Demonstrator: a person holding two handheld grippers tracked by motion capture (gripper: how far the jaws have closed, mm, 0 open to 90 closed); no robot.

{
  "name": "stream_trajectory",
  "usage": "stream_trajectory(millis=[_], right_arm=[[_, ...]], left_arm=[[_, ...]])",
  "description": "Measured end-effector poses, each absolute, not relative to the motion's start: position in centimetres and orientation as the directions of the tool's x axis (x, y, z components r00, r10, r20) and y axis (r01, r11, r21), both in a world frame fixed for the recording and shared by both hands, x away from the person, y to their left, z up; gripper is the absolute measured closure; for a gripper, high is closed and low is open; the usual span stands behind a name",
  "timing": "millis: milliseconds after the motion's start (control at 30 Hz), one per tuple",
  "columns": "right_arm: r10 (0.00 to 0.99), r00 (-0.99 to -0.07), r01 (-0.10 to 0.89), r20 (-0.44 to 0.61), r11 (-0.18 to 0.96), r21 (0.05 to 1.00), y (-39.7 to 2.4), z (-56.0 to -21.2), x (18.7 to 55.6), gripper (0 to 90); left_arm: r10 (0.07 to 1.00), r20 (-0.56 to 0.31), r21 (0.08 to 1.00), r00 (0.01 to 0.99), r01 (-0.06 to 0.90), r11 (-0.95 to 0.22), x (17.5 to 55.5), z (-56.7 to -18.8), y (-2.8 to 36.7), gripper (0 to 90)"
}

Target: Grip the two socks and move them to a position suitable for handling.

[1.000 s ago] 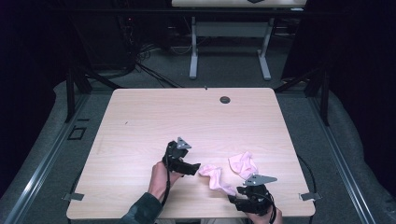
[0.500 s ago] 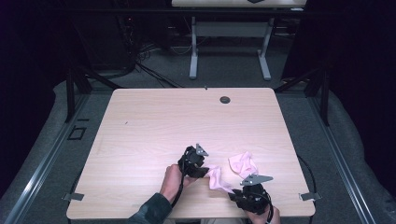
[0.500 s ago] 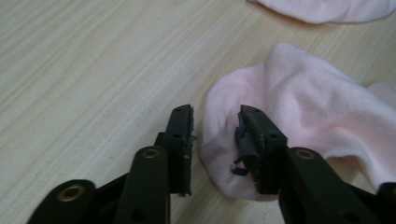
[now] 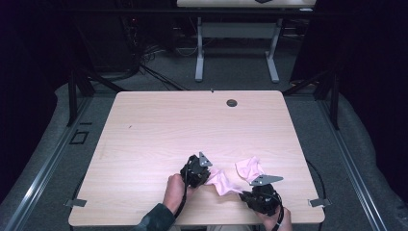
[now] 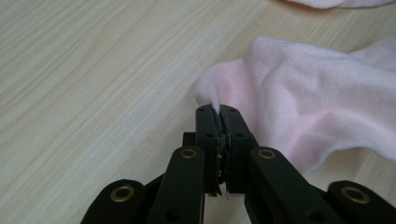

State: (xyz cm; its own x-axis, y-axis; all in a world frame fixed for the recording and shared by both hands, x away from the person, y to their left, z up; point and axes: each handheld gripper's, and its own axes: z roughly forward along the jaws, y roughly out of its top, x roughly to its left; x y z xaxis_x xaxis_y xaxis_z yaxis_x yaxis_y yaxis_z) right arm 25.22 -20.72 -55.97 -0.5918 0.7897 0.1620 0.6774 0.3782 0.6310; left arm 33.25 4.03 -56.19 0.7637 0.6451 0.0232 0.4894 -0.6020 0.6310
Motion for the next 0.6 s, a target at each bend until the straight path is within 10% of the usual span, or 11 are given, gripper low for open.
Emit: stream_trajectory(millis=[467, 600], right_arm=[[0.798, -0.576, 0.698, 0.178, 0.367, 0.615, -20.1, -54.5, 27.7, 54.4], [0.773, -0.588, 0.711, 0.239, 0.353, 0.608, -19.9, -54.4, 27.5, 52.8]], left_arm=[[0.76, 0.033, 0.653, 0.649, 0.562, -0.508, 29.7, -56.3, 9.6, 85.9], [0.777, -0.009, 0.656, 0.63, 0.59, -0.471, 29.4, -56.1, 10.6, 67.9]])
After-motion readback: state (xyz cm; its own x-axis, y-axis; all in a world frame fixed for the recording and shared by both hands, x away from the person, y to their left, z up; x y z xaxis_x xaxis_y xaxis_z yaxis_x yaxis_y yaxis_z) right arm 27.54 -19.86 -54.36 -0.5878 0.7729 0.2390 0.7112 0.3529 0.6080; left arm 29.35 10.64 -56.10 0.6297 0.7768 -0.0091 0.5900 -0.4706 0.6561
